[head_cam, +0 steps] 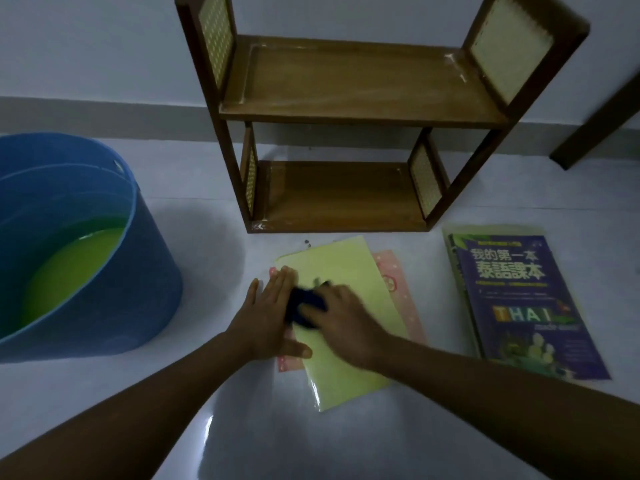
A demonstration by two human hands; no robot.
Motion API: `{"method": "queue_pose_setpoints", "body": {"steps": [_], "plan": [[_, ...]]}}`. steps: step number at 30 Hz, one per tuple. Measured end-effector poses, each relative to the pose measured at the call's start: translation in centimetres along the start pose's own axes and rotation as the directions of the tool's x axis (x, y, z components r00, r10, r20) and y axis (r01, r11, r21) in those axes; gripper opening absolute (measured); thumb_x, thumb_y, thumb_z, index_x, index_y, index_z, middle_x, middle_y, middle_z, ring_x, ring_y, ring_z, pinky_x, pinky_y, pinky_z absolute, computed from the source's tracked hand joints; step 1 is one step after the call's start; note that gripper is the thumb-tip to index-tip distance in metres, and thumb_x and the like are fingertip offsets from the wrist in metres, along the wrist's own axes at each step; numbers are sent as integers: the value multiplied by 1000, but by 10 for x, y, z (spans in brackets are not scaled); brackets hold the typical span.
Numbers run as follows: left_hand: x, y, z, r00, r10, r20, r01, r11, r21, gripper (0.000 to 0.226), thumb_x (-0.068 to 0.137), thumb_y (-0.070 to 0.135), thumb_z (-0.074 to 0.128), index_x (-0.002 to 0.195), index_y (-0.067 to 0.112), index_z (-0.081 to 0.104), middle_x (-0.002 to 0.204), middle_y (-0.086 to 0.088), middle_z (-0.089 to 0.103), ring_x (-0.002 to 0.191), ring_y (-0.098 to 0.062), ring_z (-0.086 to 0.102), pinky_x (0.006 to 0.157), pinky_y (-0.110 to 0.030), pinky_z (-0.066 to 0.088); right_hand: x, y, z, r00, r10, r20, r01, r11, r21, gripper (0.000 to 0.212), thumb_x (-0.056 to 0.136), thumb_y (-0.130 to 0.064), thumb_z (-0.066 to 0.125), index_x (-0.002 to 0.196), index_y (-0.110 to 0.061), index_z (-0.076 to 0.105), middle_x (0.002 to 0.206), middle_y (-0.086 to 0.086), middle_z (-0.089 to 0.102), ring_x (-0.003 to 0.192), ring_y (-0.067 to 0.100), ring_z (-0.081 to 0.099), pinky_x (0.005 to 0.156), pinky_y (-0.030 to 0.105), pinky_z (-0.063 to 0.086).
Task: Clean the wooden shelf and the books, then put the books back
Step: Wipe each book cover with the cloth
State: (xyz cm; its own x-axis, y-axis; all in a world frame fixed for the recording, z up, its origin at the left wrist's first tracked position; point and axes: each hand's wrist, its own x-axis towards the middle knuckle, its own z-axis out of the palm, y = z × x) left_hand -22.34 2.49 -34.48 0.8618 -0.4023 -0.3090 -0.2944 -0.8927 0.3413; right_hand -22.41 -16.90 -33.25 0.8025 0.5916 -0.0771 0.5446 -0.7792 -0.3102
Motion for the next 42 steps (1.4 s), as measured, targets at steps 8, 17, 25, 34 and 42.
{"method": "queue_pose_setpoints", "body": {"steps": [8, 17, 25, 34, 42], "plan": [[1, 4, -2, 999, -32, -36, 35, 996, 80, 144, 46, 93, 36, 148, 9, -18, 159, -9, -16, 145, -21, -16, 115, -46, -8, 26, 66, -19, 905, 385, -184, -398, 916, -43, 41, 94, -24, 41, 134, -25, 44, 129, 15, 43, 111, 37, 42, 91, 43, 41], [-11, 7, -10, 988, 138, 72, -149, 974, 171, 138, 58, 76, 66, 147, 22, -25, 148, -10, -38, 140, -30, -32, 114, -55, -13, -56, 68, -16, 926, 228, -303, -222, 974, 54, 40, 79, -19, 51, 116, -10, 64, 114, 23, 62, 92, 44, 60, 85, 44, 52], [-16, 45, 9, 871, 455, 184, -491, 800, 345, 101, 79, 63, 57, 152, 25, -2, 156, -24, -4, 144, -41, -7, 110, -63, -2, -63, 136, -39, 855, 519, -21, -493, 798, -348, 41, 72, -22, 72, 110, -8, 68, 101, 26, 63, 83, 45, 59, 69, 47, 54], [-3, 49, 1, 797, 604, 35, -570, 730, 378, 48, 93, 31, 43, 140, 21, 40, 139, -12, 51, 128, -35, 49, 101, -51, 45, -67, 142, -63, 817, 560, 140, -569, 821, 38, 52, 99, -34, 46, 147, -18, 33, 149, 17, 32, 133, 34, 36, 106, 37, 33], [10, 74, 7, 906, 355, 230, -420, 822, 386, 108, 79, 66, 56, 149, 27, -17, 157, -24, -4, 140, -54, -7, 109, -69, 4, -64, 133, -56, 797, 587, 144, -589, 807, -33, 51, 99, -32, 45, 147, -20, 33, 144, 21, 34, 129, 36, 38, 103, 35, 35]]}}
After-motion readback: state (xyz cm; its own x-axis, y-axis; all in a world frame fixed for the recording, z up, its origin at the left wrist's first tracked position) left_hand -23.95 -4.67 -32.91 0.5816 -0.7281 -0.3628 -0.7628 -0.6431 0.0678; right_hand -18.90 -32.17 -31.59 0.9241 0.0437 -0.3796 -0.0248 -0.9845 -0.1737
